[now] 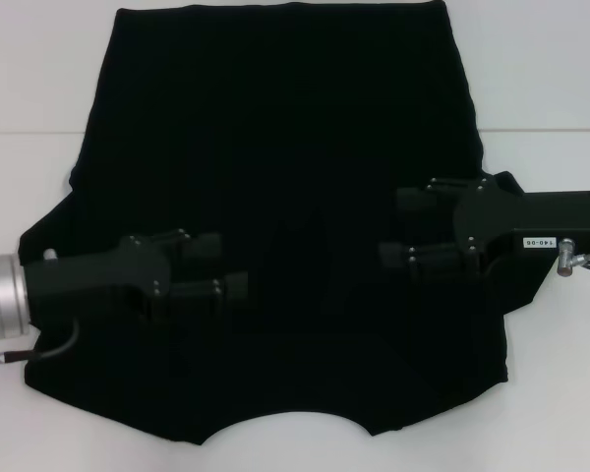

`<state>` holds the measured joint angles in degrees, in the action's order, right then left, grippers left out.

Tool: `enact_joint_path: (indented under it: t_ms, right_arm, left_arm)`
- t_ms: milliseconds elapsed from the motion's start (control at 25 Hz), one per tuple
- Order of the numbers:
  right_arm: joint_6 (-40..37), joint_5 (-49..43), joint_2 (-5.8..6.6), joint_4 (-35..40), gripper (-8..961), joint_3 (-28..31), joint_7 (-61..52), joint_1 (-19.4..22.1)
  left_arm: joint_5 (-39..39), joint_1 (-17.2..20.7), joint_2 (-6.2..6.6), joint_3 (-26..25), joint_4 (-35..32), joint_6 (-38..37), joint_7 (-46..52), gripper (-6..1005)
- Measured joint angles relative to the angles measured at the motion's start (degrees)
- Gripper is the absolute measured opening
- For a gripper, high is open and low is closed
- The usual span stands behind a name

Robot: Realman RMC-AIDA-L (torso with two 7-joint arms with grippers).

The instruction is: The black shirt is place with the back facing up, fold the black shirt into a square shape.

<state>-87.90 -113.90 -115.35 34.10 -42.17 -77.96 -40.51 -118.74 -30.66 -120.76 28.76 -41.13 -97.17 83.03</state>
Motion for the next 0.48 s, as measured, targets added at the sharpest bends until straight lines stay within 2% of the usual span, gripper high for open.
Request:
enact_joint_path:
  t_ms: [120, 160, 320, 480]
  right_arm:
    - [0.13, 0.33, -0.20, 0.00, 899, 0.07, 0.01, -0.18]
    - [0.17, 0.46, -0.29, 0.00, 899, -0.01, 0.01, -0.28]
    - [0.26, 0.54, -0.68, 0.00, 899, -0.57, -0.11, -0.88]
    - [0.70, 0.53, -1.37, -0.02, 899, -0.62, -0.40, -1.34]
  left_arm:
    - [-0.01, -0.03, 0.22, -2.21, 0.04, 2.50, 3.44, 811]
    - [-0.01, -0.10, 0.45, -2.83, -0.05, 5.52, 7.26, 811]
    - [-0.29, 0.16, 0.71, -3.15, -0.76, 8.45, 9.59, 811]
    - [-4.69, 0.79, 0.91, -5.85, -3.16, 12.34, 13.66, 811]
